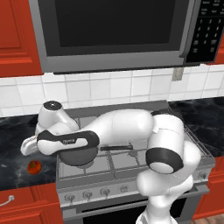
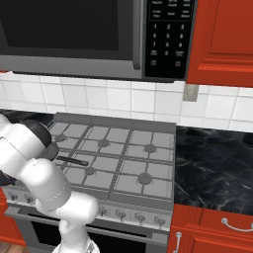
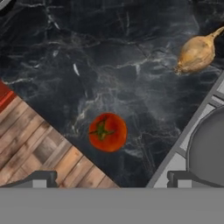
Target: Place the pan on the front left burner on the stove. Then place the tomato and the onion in the pan and turn on the front left burner.
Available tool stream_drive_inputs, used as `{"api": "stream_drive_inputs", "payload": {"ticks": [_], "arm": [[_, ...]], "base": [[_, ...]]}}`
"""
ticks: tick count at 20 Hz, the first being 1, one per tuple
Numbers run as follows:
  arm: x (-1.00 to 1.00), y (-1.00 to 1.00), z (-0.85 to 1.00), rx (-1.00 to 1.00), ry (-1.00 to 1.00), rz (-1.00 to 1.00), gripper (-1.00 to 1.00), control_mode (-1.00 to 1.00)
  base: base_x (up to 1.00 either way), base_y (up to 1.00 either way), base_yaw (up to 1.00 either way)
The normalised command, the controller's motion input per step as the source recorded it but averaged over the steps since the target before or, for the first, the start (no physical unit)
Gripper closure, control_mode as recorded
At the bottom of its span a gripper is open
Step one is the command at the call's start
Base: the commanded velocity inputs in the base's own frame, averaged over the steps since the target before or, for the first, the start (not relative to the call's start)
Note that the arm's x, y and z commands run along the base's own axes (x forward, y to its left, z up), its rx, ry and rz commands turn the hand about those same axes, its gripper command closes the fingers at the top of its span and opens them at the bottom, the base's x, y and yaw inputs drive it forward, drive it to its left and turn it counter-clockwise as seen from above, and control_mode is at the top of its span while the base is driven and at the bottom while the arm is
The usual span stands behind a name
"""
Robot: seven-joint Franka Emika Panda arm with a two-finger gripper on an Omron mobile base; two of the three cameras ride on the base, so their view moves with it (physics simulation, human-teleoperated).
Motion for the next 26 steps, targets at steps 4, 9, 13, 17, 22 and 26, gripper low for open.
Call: {"api": "stream_drive_inputs", "payload": {"ticks": [4,9,13,17,22,26], "arm": [[0.00,0.20,-0.12,-0.01,0.00,0.00,-1.00,-1.00],[0.00,0.00,-0.40,-0.02,0.00,0.00,-1.00,-1.00],[0.00,0.00,-0.41,-0.02,0.00,0.00,-1.00,-1.00],[0.00,0.02,-0.47,0.00,0.00,0.00,-1.00,-1.00],[0.00,0.09,-0.24,0.00,-0.01,0.00,-1.00,-1.00],[0.04,0.29,-0.09,0.00,-0.04,0.00,-1.00,-1.00]], "base": [[0.00,0.00,0.00],[0.00,0.00,0.00],[0.00,0.00,0.00],[0.00,0.00,0.00],[0.00,0.00,0.00],[0.00,0.00,0.00]]}}
